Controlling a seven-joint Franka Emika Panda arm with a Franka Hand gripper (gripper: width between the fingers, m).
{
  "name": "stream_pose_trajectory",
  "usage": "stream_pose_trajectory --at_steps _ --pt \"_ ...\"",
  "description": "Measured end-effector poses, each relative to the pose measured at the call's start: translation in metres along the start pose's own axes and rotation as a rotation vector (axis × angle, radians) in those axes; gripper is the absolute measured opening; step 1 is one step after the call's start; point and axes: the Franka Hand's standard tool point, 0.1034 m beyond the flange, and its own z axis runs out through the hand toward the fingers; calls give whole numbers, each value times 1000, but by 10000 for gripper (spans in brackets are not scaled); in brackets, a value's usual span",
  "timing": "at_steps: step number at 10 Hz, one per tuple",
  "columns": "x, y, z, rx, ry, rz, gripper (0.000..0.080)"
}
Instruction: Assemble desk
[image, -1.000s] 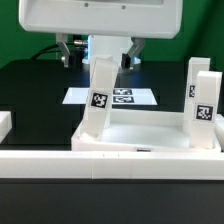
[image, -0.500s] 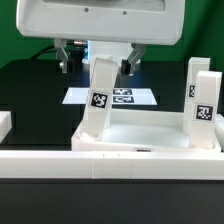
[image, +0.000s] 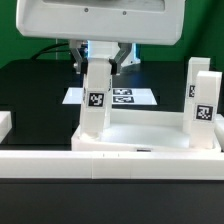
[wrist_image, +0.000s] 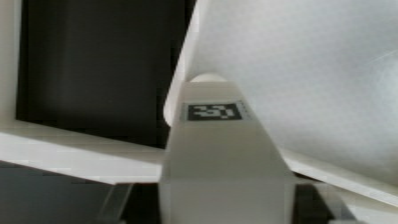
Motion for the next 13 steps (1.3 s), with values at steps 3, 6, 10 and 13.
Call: stream_pose_trajectory --at_steps 3,6,10,13 --pt "0 0 0 0 0 32 289" --pt "-7 7 1 39 7 334 289" --pt "-7 10 2 76 7 645 291" --pt "-9 7 3 96 -36 940 291"
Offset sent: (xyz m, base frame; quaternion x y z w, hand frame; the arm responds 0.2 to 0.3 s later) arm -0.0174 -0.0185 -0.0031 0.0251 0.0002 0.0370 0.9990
